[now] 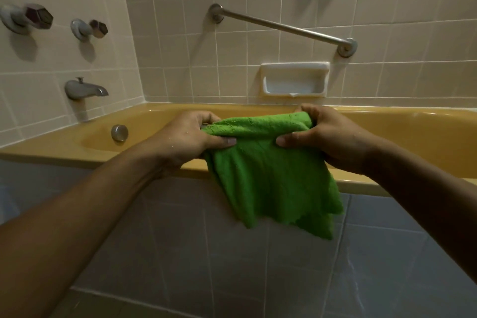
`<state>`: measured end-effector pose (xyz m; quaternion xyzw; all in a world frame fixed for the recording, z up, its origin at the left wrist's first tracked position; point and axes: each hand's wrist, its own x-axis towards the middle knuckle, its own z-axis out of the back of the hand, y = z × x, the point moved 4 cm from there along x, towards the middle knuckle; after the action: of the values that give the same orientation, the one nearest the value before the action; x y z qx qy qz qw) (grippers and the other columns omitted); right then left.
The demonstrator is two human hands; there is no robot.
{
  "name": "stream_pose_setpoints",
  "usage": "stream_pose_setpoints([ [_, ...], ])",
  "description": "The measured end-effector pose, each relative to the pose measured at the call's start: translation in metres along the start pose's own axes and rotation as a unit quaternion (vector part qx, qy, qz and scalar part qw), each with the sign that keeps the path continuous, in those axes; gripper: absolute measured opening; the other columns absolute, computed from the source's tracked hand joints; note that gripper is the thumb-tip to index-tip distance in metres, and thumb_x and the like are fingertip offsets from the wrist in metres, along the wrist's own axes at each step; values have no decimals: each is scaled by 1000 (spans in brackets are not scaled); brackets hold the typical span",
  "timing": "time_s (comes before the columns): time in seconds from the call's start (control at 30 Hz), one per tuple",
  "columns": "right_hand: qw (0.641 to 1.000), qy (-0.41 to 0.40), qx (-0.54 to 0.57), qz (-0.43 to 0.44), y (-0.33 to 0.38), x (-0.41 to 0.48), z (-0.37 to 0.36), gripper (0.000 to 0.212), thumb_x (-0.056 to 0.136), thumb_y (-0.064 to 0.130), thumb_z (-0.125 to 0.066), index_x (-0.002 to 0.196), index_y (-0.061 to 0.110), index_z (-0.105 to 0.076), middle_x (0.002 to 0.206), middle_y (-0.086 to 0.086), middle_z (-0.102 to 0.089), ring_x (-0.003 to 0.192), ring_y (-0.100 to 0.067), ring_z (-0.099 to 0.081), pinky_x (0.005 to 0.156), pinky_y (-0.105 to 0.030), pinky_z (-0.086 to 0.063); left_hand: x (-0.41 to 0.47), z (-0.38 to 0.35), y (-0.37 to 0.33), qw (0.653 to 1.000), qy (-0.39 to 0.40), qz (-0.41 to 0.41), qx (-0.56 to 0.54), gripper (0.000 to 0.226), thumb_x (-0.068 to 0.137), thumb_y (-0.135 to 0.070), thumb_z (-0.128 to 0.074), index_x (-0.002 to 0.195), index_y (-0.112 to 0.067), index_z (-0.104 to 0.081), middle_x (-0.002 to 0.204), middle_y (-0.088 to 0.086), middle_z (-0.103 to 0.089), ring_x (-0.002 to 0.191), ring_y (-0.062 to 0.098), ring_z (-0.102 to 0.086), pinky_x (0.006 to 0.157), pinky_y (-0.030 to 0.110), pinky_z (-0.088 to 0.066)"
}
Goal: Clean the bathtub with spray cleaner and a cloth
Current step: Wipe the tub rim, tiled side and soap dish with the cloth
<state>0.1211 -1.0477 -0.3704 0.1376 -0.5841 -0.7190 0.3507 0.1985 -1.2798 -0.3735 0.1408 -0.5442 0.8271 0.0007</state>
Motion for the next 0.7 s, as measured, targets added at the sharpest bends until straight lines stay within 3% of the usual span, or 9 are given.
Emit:
stream_pose_setpoints([
  [0.07, 999, 4, 49, 9, -1, 3, 4, 37, 73, 4, -79, 102, 8, -58, 102, -11, -71, 102, -30, -73, 82, -37, -61, 1, 8, -4, 1000, -18, -4, -20, 26, 77, 2, -80, 96, -10, -67, 78, 1, -76, 74, 18, -75, 64, 31, -64],
  [0.17, 999, 11, -27, -38, -4, 3, 5, 47, 72, 13, -80, 114, 6, -59, 107, -15, -72, 100, -28, -74, 80, -35, -61, 1, 19, -10, 999, 10, 11, -31, 38, 73, -4, -81, 109, -9, -69, 94, 6, -78, 91, 21, -77, 76, 33, -64],
  [0.23, 993, 36, -75, -79, -5, 1, 7, 54, 73, 20, -80, 121, 4, -61, 113, -18, -72, 103, -28, -73, 88, -40, -61, -1, 25, -8, 997, 46, 30, -51, 45, 71, -9, -79, 115, -8, -70, 105, 11, -78, 100, 24, -76, 81, 34, -63],
  [0.33, 991, 61, -70, -98, -2, -2, 9, 48, 81, 21, -74, 121, -3, -62, 115, -19, -72, 108, -30, -71, 94, -40, -59, -7, 29, 5, 988, 75, 74, -109, 44, 79, -11, -71, 121, -1, -67, 113, 15, -75, 100, 25, -74, 78, 34, -63],
  [0.47, 991, -23, 24, -126, -1, 1, 7, 50, 79, 19, -73, 127, 15, -59, 119, -18, -66, 99, -29, -70, 77, -35, -61, -14, 23, 19, 963, 2, 119, -241, 36, 95, 2, -61, 130, 0, -53, 109, 21, -68, 85, 22, -75, 63, 32, -63],
  [0.53, 987, -63, 50, -139, -1, 2, 1, 44, 87, 16, -71, 128, 19, -57, 119, -16, -64, 91, -23, -67, 63, -29, -59, -15, 17, 20, 947, -67, 128, -287, 32, 98, 12, -54, 127, 0, -46, 116, 26, -59, 90, 26, -70, 62, 32, -64],
  [0.63, 981, -62, 82, -167, -2, 4, -9, 24, 97, 10, -63, 121, 8, -59, 105, -11, -64, 79, -18, -64, 55, -27, -58, -17, 14, 13, 969, -156, 124, -144, 29, 100, 11, -53, 118, -9, -43, 109, 18, -49, 101, 25, -60, 82, 33, -61],
  [0.7, 982, -42, 60, -177, -3, 4, -13, 20, 96, 10, -64, 115, 6, -60, 96, -9, -63, 79, -17, -63, 60, -28, -60, -16, 18, 8, 979, -177, 95, -21, 34, 102, 2, -56, 122, -15, -35, 96, 6, -38, 89, 18, -50, 89, 36, -51],
])
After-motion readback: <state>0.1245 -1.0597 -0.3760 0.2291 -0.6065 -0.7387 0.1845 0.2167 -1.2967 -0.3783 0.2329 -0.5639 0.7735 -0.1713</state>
